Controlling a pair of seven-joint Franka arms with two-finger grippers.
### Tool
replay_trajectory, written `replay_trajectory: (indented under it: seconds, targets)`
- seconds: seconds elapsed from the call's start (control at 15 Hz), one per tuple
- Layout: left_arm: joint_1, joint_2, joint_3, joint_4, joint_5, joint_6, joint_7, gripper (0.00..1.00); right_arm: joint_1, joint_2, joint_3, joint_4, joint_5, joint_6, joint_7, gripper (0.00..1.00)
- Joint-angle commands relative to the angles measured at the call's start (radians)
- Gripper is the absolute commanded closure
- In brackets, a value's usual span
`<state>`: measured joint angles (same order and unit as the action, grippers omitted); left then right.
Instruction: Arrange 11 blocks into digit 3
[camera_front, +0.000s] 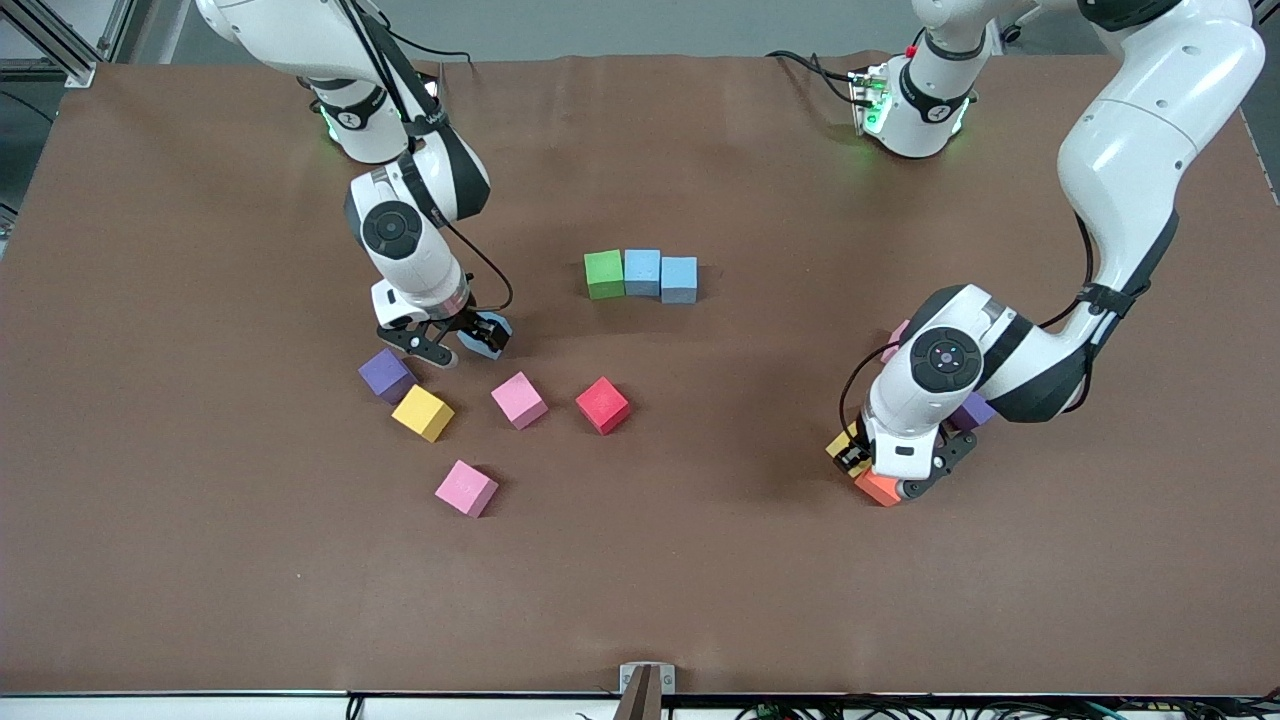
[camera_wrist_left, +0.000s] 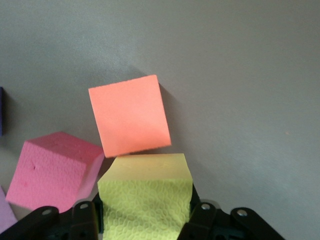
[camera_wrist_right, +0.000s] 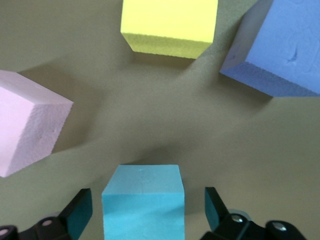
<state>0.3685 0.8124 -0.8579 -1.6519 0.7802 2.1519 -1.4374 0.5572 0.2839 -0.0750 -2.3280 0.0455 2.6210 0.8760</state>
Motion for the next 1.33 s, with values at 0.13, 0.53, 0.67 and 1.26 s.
replay_trajectory:
  seconds: [0.13, 0.53, 0.67, 1.26]
  targets:
    - [-0.037, -0.009, -0.006, 0.057, -0.058, -0.033, -0.012, 0.61, -0.014, 0.001, 0.018, -0.030, 0.007, 0.042, -0.015, 0.10]
    - [-0.056, -0.002, 0.000, 0.055, -0.059, -0.037, -0.015, 0.61, -0.007, 0.008, 0.021, -0.036, 0.007, 0.042, -0.015, 0.50]
    - [-0.056, -0.002, 0.000, 0.055, -0.059, -0.037, -0.015, 0.61, 0.004, 0.008, 0.021, -0.033, 0.007, 0.041, -0.015, 0.79]
    - [-0.056, -0.004, 0.000, 0.057, -0.058, -0.063, -0.014, 0.60, 0.179, 0.139, 0.024, 0.162, 0.007, 0.028, -0.020, 0.98]
